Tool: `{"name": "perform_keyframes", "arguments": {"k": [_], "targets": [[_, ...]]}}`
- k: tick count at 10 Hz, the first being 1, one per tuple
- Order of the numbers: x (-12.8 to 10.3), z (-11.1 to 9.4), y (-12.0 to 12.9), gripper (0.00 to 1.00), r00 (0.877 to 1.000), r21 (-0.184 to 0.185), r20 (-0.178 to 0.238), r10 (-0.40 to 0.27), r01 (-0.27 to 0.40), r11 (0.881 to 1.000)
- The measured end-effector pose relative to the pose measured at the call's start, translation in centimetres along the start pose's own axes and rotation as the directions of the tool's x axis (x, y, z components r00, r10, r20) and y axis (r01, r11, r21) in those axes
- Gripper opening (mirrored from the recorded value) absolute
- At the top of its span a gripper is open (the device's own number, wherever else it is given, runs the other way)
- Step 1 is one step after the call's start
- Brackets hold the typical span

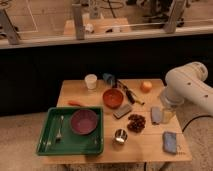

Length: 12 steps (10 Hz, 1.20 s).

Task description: Stack bowls on top of each other

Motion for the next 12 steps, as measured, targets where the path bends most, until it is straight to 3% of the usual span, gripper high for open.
{"name": "perform_keyframes", "arguments": {"k": [4,10,12], "targets": [[-7.0,-0.3,-0.4,0.80,0.986,0.052,0.031,-0.166,0.164,0.985],[-6.7,-0.3,-0.3,0.80,0.987,0.050,0.027,-0.159,0.157,0.986],[-7.7,-0.7,-0.9,0.80,0.984,0.081,0.048,-0.172,0.168,0.982]]}}
